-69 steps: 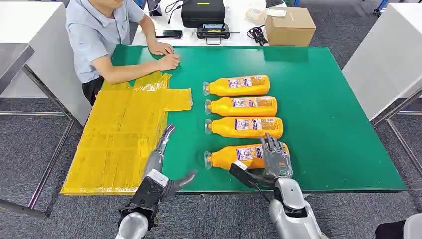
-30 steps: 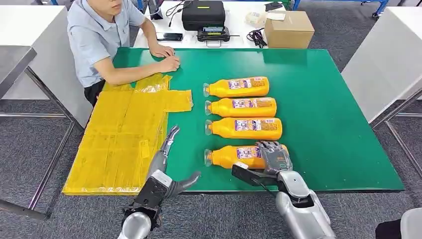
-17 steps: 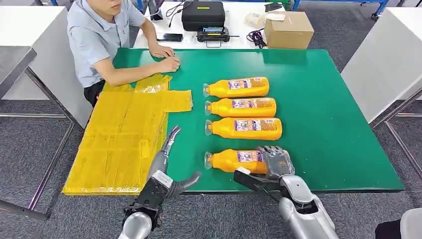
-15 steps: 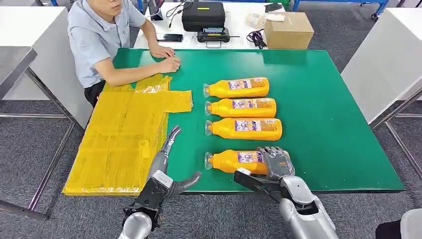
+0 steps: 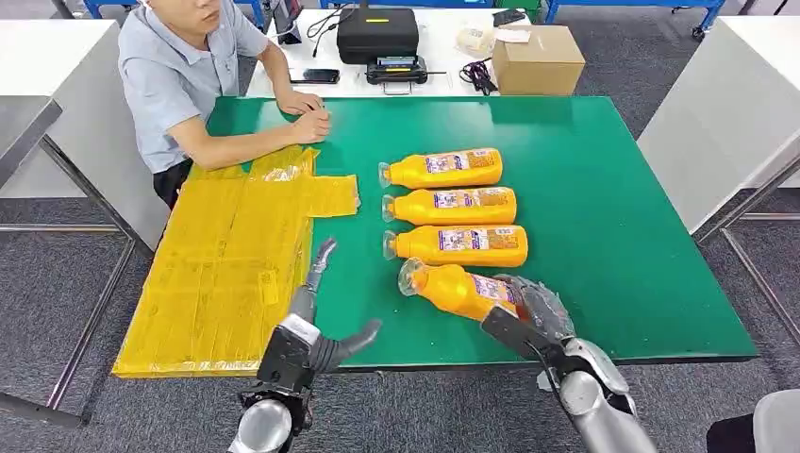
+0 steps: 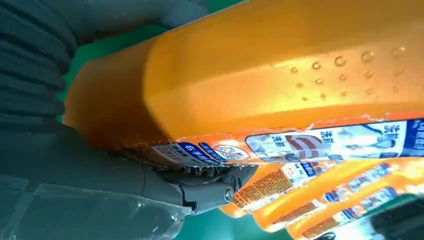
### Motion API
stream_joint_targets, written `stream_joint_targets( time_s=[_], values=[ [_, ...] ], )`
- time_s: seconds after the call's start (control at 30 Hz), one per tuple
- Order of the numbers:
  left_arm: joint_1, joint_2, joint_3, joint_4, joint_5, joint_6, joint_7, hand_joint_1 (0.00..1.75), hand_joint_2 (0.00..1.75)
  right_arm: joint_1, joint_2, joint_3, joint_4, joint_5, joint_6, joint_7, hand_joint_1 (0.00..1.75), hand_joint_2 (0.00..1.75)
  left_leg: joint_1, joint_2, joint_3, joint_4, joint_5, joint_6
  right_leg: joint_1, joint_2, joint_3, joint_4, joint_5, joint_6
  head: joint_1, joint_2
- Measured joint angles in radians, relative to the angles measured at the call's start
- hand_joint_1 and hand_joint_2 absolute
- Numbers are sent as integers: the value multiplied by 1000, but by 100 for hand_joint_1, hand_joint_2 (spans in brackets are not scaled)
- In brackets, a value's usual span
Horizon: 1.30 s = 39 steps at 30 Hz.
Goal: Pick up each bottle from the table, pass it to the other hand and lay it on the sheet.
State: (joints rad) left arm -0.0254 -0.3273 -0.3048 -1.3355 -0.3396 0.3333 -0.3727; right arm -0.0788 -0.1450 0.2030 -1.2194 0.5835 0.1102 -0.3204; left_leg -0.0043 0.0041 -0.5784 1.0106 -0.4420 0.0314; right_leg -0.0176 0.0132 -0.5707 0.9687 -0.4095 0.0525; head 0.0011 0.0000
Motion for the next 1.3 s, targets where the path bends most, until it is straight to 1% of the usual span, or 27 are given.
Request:
stream_joint_targets(
  time_s=[0.13,0.23,0.27,0.33,0.47,0.73,0.8,0.87,1.0,1.13,1.3],
  values=[
    [4,0,8,0,117,19,-4,0,175,47,57,-7,-90,-47,-7,-13,175,175,1,0,-3,0,1,-1,0,0,-3,1,0,0,0,0],
    [4,0,8,6,203,-39,6,0,175,65,99,-10,-129,-67,-14,-19,175,175,2,-2,-8,0,2,-1,0,-1,-7,1,0,0,-1,0],
    [4,0,8,13,241,-79,15,0,175,67,113,-11,-138,-85,-8,-26,175,175,2,-3,-10,0,3,-1,0,-1,-8,1,0,0,0,0],
    [2,0,6,29,298,-132,26,0,175,64,131,-11,-144,-111,12,-38,175,175,2,-3,-11,0,3,-1,0,-2,-9,1,0,0,0,0],
    [-15,0,-19,76,357,-241,16,0,175,44,155,-8,-135,-179,74,-95,175,175,0,-6,-15,0,3,0,-1,-4,-11,1,0,0,0,0],
    [-47,4,-60,142,388,-292,-9,0,175,-8,186,21,-84,-208,91,-116,175,175,0,-8,-17,0,3,0,-2,-5,-14,1,-1,1,0,0],
    [-56,6,-76,150,373,-290,-13,0,175,-25,190,30,-61,-213,88,-109,175,175,0,-8,-18,0,3,0,-2,-5,-14,1,-1,1,0,0],
    [-66,6,-89,161,344,-258,-12,0,175,-42,201,37,-36,-203,72,-97,175,175,0,-8,-18,0,3,0,-2,-6,-14,1,-1,1,0,0],
    [-102,6,-98,205,296,-184,-1,0,175,-83,223,68,20,-132,0,-54,175,175,0,-8,-18,0,3,0,-2,-6,-15,2,-1,1,0,0],
    [-142,-1,-93,256,290,-141,6,0,175,-117,247,98,67,-62,-57,-20,175,175,0,-8,-19,0,4,0,-2,-6,-15,2,0,1,0,0],
    [-177,-4,-92,301,302,-62,19,0,175,-139,269,127,95,-28,-74,-9,175,175,0,-8,-20,0,4,1,-2,-6,-16,2,0,1,0,0]
  ],
)
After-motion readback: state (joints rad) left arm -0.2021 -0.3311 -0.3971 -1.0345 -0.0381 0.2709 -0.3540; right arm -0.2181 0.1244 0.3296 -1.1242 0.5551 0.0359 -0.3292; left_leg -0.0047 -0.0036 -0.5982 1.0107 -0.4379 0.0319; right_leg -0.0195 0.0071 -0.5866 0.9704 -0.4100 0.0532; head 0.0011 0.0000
